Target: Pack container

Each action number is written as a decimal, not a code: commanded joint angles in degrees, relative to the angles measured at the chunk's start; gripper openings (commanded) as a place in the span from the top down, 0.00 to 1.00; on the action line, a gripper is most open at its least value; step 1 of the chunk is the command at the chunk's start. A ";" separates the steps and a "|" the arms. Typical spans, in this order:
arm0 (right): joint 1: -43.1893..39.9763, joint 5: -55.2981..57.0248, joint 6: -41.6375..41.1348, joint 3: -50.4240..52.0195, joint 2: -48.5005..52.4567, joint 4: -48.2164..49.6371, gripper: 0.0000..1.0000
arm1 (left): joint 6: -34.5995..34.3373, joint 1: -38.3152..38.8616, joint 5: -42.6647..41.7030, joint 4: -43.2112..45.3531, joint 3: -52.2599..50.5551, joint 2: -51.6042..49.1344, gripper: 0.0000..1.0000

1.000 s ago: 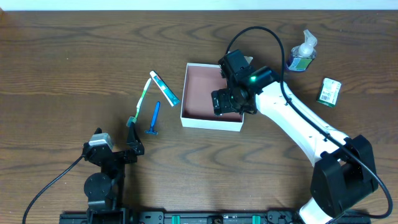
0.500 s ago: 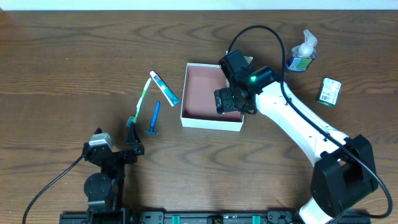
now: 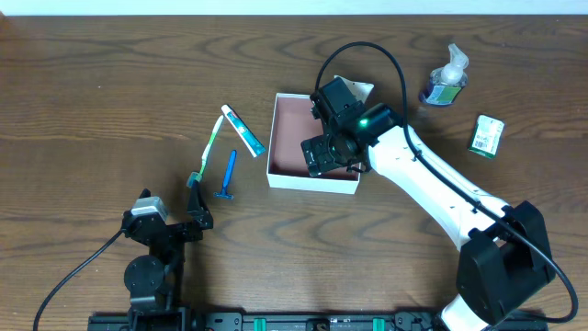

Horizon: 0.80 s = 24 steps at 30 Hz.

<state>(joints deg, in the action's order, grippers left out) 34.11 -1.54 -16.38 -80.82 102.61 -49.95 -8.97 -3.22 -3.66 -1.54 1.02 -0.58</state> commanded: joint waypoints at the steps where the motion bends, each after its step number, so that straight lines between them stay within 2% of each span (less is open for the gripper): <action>1: 0.37 -0.17 3.89 1.49 0.44 -0.15 0.13 | 0.15 0.09 -0.42 -2.27 -0.79 0.28 0.02; 10: 0.28 0.15 4.48 5.68 0.66 1.01 0.13 | 0.15 0.09 -0.42 -2.27 -0.79 0.28 0.02; 24: -1.70 4.37 6.45 5.73 0.63 -0.20 0.12 | 0.15 0.09 -0.42 -2.27 -0.79 0.28 0.02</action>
<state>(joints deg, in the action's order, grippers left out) 33.63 1.28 -11.62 -75.61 102.67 -49.91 -8.97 -3.22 -3.66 -1.54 1.02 -0.58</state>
